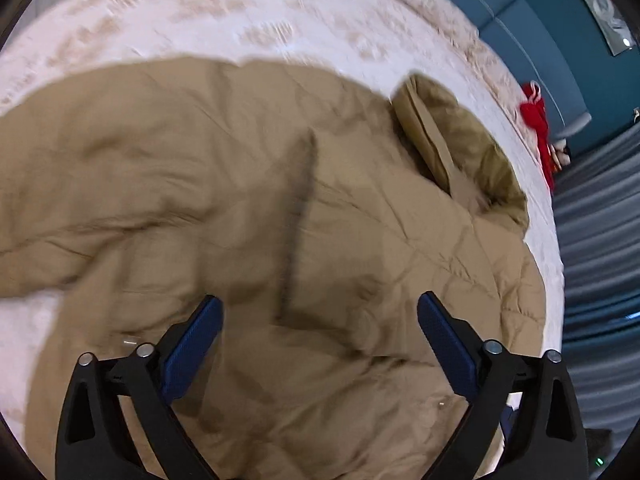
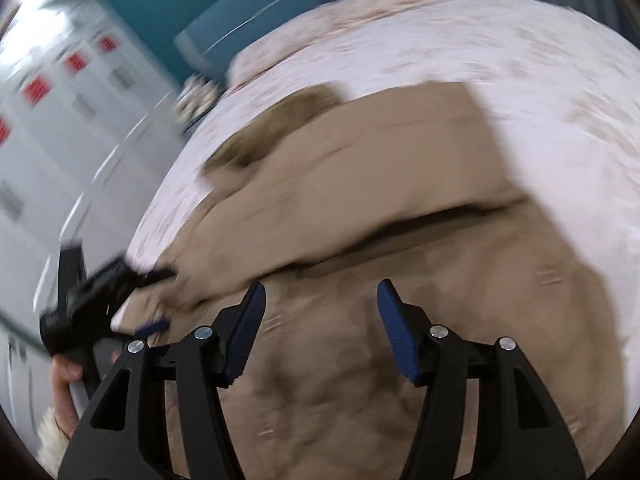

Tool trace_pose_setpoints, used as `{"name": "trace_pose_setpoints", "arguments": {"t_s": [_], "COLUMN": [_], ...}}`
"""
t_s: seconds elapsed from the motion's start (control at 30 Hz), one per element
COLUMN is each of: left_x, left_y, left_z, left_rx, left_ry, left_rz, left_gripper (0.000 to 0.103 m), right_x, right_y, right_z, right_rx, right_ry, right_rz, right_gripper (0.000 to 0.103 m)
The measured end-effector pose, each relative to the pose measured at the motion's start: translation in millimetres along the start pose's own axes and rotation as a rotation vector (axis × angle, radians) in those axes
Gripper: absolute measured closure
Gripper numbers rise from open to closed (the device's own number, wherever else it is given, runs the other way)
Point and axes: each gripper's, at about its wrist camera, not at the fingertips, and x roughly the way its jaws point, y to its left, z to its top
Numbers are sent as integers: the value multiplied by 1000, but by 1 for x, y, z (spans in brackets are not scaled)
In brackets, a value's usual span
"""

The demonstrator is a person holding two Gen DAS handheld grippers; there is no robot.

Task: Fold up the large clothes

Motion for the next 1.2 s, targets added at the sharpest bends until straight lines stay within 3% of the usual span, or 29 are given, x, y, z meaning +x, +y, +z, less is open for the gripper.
{"name": "trace_pose_setpoints", "arguments": {"t_s": [0.07, 0.1, 0.13, 0.2, 0.3, 0.43, 0.47, 0.57, 0.7, 0.77, 0.8, 0.83, 0.87, 0.9, 0.97, 1.07, 1.13, 1.2], "left_x": [2, 1, -1, -9, -28, -69, -72, -62, -32, -25, -26, -28, -30, -32, -32, -13, -6, -4], "left_y": [-6, -9, -12, -16, -15, -9, -7, 9, 30, 34, 34, 33, 31, 30, 30, 31, 34, 31], "left_z": [0, 1, 1, 2, -1, -8, -9, -6, -11, -17, -20, -22, -24, -24, -28, -33, -40, -43], "left_rx": [-8, -2, 11, 27, 33, 47, 47, 56, 26, 24, 28, 34, 43, 54, 63, 105, 117, 148], "left_ry": [-2, -7, -7, -23, -57, -129, -133, -151, -80, -70, -75, -81, -88, -98, -97, -90, -110, -131], "left_rz": [12, 9, 8, -9, -58, -112, -106, 11, 57, 60, 61, 61, 63, 66, 58, 85, 86, 113], "left_gripper": [30, 46, 55, 95, 100, 100, 100, 100, 100, 100, 100, 100, 100, 100, 100, 95, 95, 95], "right_x": [0, 3, 5, 9, 18, 32, 35, 29, 26, 26, 23, 22, 20, 14, 8, 30, 47, 46], "right_y": [-29, -38, -47, -65, -85, -89, -91, -100, -108, -107, -105, -102, -101, -99, -96, -102, -105, -96], "right_z": [11, 17, 21, 29, 40, 56, 60, 57, 59, 68, 71, 77, 80, 82, 81, 72, 62, 63], "right_rx": [102, 138, 166, 239, 355, 393, 407, 498, 497, 465, 445, 409, 387, 355, 290, 194, 148, 93], "right_ry": [-20, -26, -32, -47, -60, -67, -65, -67, -84, -83, -84, -80, -83, -104, -121, -46, 7, -2], "right_rz": [-2, -5, -4, 27, 84, 122, 144, 231, 210, 202, 194, 178, 164, 152, 96, -150, -220, -264], "right_gripper": [46, 46, 46, 46, 46, 46, 46, 46, 46, 51, 64, 84, 98, 102, 103, 103, 103, 103]}}
